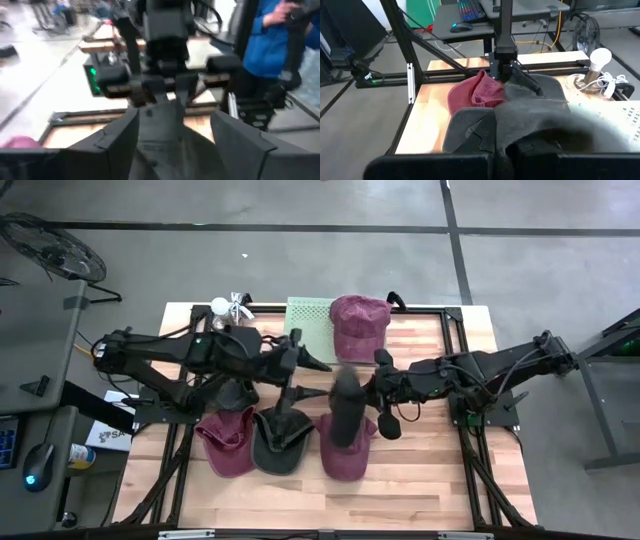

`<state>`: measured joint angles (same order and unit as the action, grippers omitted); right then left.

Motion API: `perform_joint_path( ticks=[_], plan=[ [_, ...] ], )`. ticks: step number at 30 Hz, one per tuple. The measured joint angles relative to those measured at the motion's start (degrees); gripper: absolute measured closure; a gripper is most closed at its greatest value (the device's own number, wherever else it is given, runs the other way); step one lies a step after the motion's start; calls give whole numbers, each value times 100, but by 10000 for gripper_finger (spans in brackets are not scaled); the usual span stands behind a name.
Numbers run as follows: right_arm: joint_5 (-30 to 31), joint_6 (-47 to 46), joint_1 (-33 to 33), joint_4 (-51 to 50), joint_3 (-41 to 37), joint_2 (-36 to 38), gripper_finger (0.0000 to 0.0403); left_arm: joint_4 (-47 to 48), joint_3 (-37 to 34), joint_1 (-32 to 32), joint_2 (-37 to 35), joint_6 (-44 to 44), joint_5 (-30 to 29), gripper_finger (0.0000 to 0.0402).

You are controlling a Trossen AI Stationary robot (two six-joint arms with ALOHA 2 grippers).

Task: Pick & Place hat
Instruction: Put the bottom right black cap on the shelf

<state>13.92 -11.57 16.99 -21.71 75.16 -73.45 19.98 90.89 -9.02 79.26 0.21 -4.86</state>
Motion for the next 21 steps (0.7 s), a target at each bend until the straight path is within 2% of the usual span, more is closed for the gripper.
perform_joint_path(
  ticks=[3, 10, 21],
  plan=[
    [-3, 127, -4, 15, 95, 0, 402, 101, 2, -1, -161, 2, -377, 144],
    [70, 487, -17, 55, 476, 0, 402, 334, 1, 0, -318, -48, -993, 141],
    [229, 1217, -17, -117, 1191, 0, 403, 431, -26, 0, -326, -562, -1120, 141]
  ],
)
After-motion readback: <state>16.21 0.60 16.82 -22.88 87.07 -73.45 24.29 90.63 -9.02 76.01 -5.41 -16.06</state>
